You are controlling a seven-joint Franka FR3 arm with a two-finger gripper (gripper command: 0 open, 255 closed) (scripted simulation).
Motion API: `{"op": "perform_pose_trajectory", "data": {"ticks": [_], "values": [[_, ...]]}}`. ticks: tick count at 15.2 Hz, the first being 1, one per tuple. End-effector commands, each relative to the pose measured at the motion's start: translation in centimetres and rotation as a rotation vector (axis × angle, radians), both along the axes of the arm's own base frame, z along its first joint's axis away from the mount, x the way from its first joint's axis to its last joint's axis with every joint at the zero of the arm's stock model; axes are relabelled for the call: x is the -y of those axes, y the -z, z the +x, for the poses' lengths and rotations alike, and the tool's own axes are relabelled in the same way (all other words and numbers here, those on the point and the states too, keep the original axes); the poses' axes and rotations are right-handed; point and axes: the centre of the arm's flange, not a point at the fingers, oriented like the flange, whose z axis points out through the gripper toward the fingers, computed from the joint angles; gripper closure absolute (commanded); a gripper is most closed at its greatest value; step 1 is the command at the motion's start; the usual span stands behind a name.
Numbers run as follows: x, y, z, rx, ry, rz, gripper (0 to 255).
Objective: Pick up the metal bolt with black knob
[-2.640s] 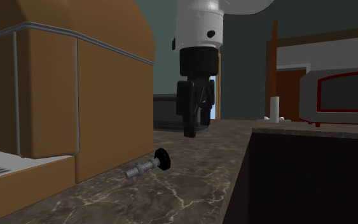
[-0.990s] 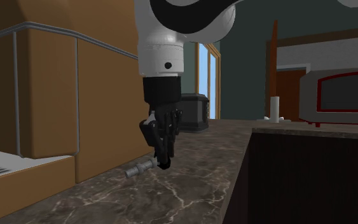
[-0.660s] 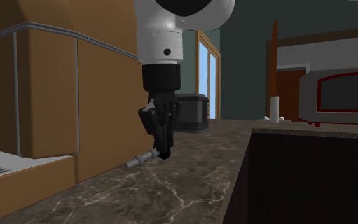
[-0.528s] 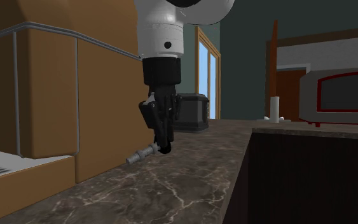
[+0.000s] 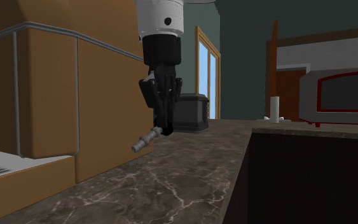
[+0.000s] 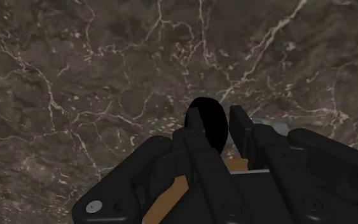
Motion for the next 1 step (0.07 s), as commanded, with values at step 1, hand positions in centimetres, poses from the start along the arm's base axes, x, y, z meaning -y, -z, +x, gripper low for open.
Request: {"op": "perform_pose_trajectory", "data": {"ticks": [1], "values": [[0.04, -0.29, 0.01, 0.000, 0.000, 0.000, 255]]}}
